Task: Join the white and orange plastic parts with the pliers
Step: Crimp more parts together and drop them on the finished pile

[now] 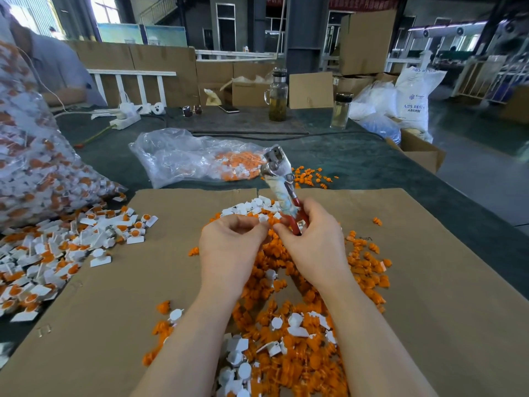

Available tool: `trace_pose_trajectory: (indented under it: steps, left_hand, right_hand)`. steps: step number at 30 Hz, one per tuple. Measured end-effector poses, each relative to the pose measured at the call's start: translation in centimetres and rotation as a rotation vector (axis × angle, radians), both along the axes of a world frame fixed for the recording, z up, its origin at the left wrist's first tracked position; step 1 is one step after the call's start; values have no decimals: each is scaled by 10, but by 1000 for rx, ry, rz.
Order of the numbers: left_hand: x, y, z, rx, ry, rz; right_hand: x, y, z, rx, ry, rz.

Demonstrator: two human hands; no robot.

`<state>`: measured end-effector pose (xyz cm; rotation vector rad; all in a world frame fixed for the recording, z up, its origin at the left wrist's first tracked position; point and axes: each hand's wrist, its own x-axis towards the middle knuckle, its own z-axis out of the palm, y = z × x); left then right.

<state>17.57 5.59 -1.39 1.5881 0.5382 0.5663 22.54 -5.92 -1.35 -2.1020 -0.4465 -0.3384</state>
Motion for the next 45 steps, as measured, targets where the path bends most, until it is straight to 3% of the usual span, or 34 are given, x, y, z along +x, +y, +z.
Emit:
trace_pose_trajectory:
  steps: [7,16,34,40,45]
  left_hand:
    - [-2,-2,1,264,-11,8]
    - [-1,1,0,361,-14,-42]
    - [1,2,-2,235,-40,16]
    - [1,7,-1,-51,-121,-25]
    - [0,10,2,-223,-204,-35]
  right_hand:
    - [1,0,-1,-39,-50,-44]
    - [2,0,-2,-61,-63,-51]
    - [2,2,-3,-8,-13,66]
    - [4,-9,2,169,221,178]
    - [5,-17,3,143,340,265]
